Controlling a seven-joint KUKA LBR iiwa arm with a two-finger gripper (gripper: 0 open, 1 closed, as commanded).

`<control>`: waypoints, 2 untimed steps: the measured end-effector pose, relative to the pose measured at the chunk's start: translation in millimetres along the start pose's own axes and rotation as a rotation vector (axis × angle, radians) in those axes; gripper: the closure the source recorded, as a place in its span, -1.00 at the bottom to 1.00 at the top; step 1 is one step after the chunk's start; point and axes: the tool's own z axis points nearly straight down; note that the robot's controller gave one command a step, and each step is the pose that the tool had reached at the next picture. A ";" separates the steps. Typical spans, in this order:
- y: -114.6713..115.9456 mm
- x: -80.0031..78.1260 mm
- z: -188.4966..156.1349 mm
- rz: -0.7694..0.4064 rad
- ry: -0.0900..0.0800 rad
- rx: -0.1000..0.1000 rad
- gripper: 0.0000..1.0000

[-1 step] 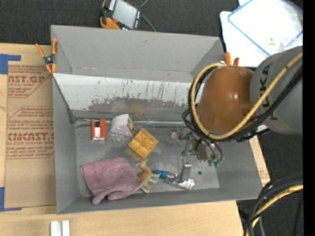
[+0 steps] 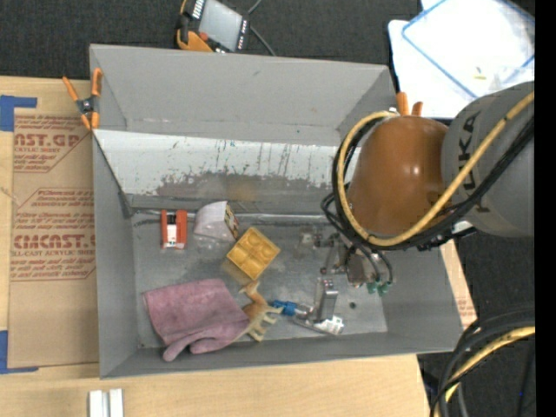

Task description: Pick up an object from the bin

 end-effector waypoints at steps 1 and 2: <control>10.7 1.5 89.7 -0.111 0.001 0.000 -1.00; 11.2 -6.4 90.1 -0.101 -0.009 0.000 1.00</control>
Offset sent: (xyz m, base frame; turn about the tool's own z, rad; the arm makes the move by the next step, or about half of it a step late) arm 0.0067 0.0110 -0.0895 -0.1011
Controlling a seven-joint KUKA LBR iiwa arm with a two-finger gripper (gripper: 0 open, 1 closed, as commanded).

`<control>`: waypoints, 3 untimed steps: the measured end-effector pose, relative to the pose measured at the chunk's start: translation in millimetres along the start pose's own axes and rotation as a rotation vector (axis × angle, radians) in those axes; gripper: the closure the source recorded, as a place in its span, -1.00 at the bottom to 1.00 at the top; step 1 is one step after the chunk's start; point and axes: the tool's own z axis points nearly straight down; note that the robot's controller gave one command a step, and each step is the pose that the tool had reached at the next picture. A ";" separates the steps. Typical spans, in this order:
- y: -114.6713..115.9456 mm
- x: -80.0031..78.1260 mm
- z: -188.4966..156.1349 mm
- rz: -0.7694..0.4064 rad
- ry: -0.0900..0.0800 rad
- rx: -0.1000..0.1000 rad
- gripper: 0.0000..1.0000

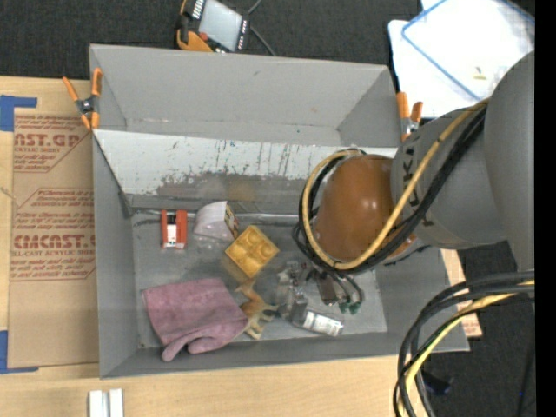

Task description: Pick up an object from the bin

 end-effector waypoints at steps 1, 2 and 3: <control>0.0 0.0 0.0 0.000 0.000 0.000 1.00; 1.0 -5.9 -33.9 0.011 -0.003 -0.001 -1.00; 1.1 -5.2 -32.9 0.011 -0.001 -0.001 -1.00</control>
Offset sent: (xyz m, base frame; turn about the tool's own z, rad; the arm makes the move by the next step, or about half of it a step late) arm 0.0047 0.0011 0.0335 0.0106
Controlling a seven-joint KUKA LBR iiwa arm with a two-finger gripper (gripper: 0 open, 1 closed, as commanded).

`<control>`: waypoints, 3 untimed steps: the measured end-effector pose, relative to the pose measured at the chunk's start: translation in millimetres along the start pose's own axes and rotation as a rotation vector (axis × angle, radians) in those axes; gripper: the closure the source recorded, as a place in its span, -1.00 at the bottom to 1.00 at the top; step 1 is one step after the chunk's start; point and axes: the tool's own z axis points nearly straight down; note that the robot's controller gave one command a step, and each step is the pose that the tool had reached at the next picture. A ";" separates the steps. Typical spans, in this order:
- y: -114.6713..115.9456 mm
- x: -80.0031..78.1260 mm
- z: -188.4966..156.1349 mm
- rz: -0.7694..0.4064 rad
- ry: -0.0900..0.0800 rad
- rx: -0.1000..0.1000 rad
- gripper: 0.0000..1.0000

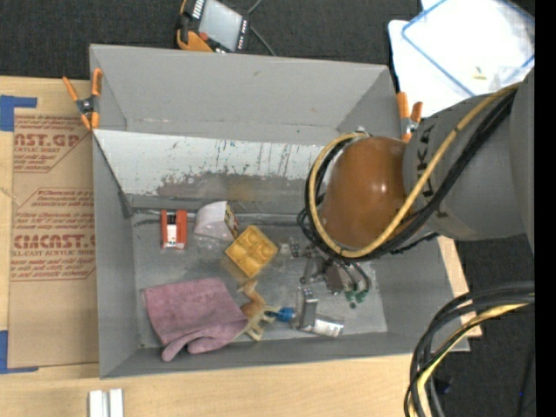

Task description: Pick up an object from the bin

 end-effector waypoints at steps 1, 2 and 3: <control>30.3 4.5 63.0 -0.096 -0.010 0.000 -1.00; 85.0 -3.8 61.2 0.050 -0.010 0.000 1.00; 85.0 -3.8 61.2 0.050 -0.010 0.000 1.00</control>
Offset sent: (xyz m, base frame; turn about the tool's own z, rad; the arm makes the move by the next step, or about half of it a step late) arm -0.0036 0.0841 -0.0609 0.0506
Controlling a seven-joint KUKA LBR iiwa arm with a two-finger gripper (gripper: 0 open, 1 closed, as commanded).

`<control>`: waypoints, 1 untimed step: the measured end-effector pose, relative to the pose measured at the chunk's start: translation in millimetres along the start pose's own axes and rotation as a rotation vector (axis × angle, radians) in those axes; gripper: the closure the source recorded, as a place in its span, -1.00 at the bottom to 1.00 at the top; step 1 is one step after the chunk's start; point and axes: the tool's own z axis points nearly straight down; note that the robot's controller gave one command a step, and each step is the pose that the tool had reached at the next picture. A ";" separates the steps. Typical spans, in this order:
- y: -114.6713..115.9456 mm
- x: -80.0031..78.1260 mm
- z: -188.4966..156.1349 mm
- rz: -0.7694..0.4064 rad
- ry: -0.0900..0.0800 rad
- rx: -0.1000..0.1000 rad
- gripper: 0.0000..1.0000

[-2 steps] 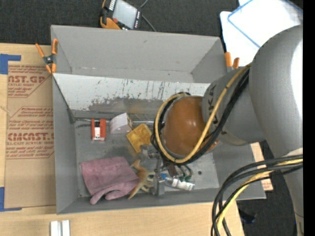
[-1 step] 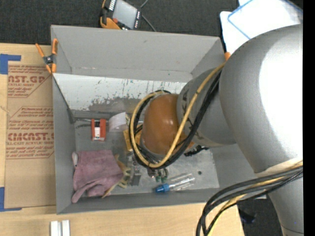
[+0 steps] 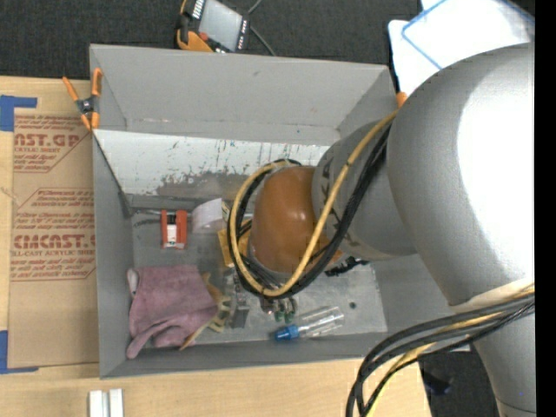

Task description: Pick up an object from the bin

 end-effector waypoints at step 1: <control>0.0 0.0 0.0 0.000 0.000 0.000 1.00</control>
Offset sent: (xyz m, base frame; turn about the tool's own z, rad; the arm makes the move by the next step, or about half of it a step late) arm 0.0000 0.0000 0.0000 0.0000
